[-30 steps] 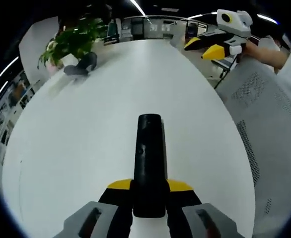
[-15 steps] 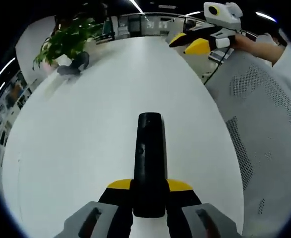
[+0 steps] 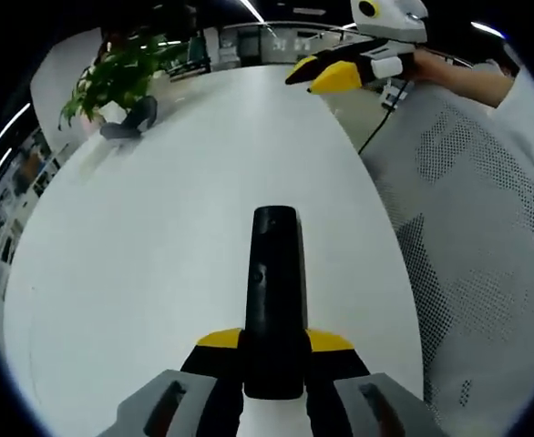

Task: Press the specified remote control buttons in sequence, fully releasing each button before pressing the next.

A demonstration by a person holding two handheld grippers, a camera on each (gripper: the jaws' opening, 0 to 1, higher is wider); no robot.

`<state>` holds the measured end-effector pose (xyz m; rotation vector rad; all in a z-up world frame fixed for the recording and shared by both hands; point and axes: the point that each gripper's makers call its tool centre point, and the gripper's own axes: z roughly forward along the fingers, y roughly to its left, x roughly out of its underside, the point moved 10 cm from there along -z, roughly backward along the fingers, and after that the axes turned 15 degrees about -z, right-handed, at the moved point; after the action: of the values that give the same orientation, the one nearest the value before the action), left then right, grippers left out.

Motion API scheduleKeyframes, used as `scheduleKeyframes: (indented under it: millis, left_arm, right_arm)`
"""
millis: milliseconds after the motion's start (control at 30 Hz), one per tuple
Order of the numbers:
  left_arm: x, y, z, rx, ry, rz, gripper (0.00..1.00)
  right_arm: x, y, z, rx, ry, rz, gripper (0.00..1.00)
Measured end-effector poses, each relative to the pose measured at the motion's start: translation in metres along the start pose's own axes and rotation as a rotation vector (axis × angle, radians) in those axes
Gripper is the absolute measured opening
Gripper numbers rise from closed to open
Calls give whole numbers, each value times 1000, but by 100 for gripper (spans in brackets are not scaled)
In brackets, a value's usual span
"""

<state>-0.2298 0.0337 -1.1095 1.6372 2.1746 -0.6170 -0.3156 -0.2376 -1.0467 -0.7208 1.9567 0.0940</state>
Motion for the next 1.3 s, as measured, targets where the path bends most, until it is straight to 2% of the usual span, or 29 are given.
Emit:
scheduleKeyframes:
  millis: [567, 1033, 1133, 1267, 1300]
  left_arm:
    - [8, -25, 1, 12, -30, -2, 23]
    - [14, -37, 0, 17, -44, 0, 24]
    - [15, -36, 0, 22, -48, -2, 24]
    - [16, -36, 0, 22, -59, -10, 24]
    - [16, -35, 0, 22, -65, -29, 24]
  right_arm:
    - [1, 3, 2, -27, 16, -21, 23]
    - [-1, 6, 3, -52, 50, -93, 19]
    - [-6, 9, 5, -95, 65, -129, 18]
    - [-16, 16, 10, -172, 88, -235, 18]
    - [-20, 18, 13, -212, 102, -265, 18]
